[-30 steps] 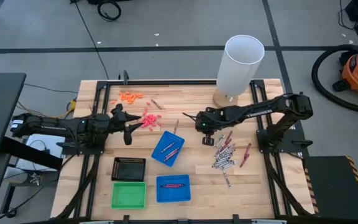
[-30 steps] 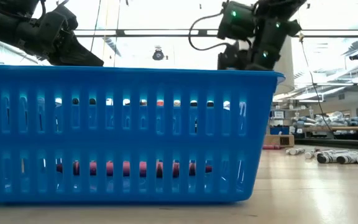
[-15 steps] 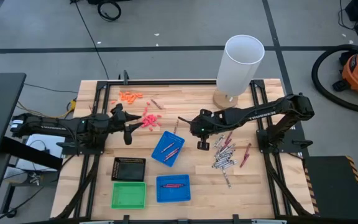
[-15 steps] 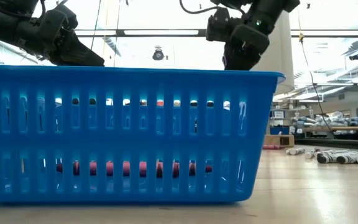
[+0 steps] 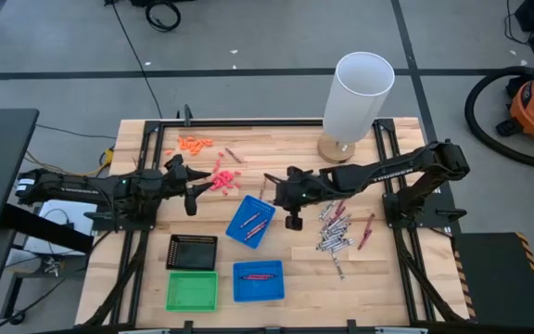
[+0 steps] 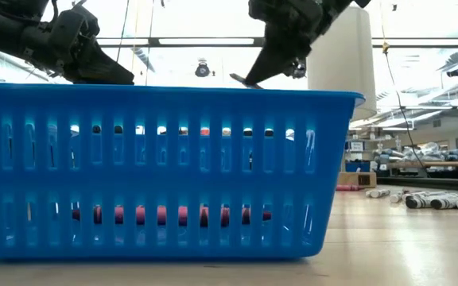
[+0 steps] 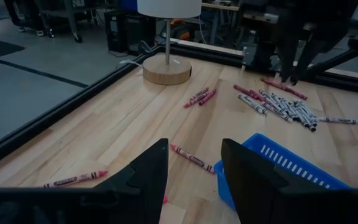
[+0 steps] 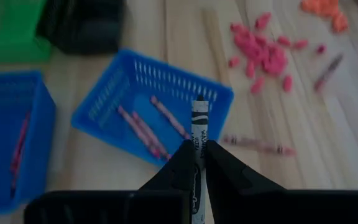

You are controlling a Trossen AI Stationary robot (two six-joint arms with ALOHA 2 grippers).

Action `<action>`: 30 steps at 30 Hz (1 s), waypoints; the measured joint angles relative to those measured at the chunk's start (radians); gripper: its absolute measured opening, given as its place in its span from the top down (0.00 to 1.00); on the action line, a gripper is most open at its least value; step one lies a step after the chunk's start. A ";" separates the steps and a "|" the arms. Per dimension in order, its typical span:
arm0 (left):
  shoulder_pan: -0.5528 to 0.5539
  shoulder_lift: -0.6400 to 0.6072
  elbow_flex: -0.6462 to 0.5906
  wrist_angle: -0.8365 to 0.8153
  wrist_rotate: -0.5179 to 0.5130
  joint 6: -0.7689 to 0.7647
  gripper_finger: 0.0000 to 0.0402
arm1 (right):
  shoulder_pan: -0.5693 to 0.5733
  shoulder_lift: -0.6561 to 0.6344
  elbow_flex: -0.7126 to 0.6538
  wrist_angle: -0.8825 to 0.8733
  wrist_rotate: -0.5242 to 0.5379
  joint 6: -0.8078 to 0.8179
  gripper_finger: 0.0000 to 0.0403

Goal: Sort crayons
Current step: Put the black crayon into the black bin

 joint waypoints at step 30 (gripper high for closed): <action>0.000 0.000 0.000 0.000 0.000 -0.002 0.60 | 0.065 -0.001 -0.167 0.617 0.020 -0.072 0.92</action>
